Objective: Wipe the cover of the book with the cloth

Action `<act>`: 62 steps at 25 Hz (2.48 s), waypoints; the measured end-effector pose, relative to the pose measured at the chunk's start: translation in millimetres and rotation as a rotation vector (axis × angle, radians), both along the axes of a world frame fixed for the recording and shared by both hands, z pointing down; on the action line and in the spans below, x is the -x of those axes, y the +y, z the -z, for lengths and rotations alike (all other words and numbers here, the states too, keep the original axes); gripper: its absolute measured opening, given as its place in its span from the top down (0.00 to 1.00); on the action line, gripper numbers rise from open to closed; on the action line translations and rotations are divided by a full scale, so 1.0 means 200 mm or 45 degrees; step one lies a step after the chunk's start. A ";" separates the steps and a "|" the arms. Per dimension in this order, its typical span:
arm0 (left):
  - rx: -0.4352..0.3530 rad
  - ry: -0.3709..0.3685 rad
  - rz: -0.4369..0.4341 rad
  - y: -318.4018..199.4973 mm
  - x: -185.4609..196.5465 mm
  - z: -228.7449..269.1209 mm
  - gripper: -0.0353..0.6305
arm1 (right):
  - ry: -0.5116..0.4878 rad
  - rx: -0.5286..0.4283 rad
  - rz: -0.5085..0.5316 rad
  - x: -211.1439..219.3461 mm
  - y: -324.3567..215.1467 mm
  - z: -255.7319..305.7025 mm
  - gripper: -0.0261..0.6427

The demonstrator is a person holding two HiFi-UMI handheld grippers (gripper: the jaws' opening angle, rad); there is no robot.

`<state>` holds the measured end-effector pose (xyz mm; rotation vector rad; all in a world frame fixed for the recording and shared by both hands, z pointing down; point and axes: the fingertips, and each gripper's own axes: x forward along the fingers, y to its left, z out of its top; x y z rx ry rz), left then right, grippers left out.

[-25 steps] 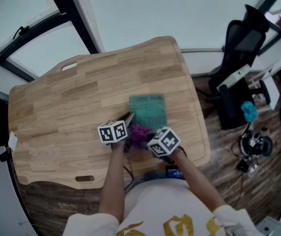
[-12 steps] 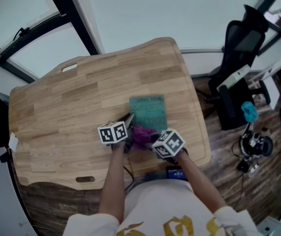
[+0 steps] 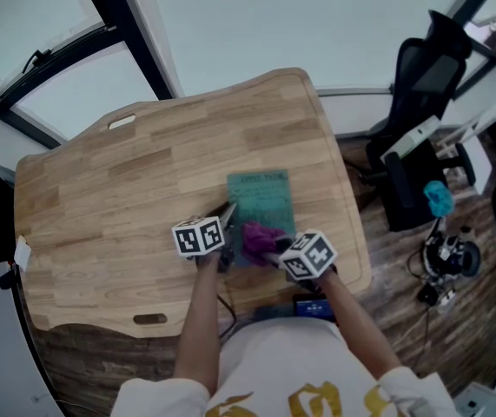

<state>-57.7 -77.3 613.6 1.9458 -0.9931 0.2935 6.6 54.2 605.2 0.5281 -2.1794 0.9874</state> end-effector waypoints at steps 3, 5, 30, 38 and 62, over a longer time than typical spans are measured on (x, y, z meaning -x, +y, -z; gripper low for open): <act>0.000 0.003 -0.001 0.00 0.00 0.00 0.82 | 0.002 0.001 -0.024 -0.04 0.00 0.00 0.86; 0.000 0.004 -0.001 0.00 0.00 0.00 0.82 | 0.005 -0.002 -0.041 -0.07 0.00 0.00 0.86; 0.003 -0.011 -0.011 0.01 0.00 -0.02 0.82 | 0.042 0.009 -0.083 -0.17 0.00 -0.02 0.86; 0.012 -0.013 -0.006 0.02 0.01 -0.04 0.82 | 0.048 -0.009 -0.105 -0.16 -0.07 -0.01 0.87; 0.004 -0.007 -0.010 0.02 0.00 -0.02 0.82 | 0.081 -0.083 -0.218 -0.12 -0.41 0.00 0.87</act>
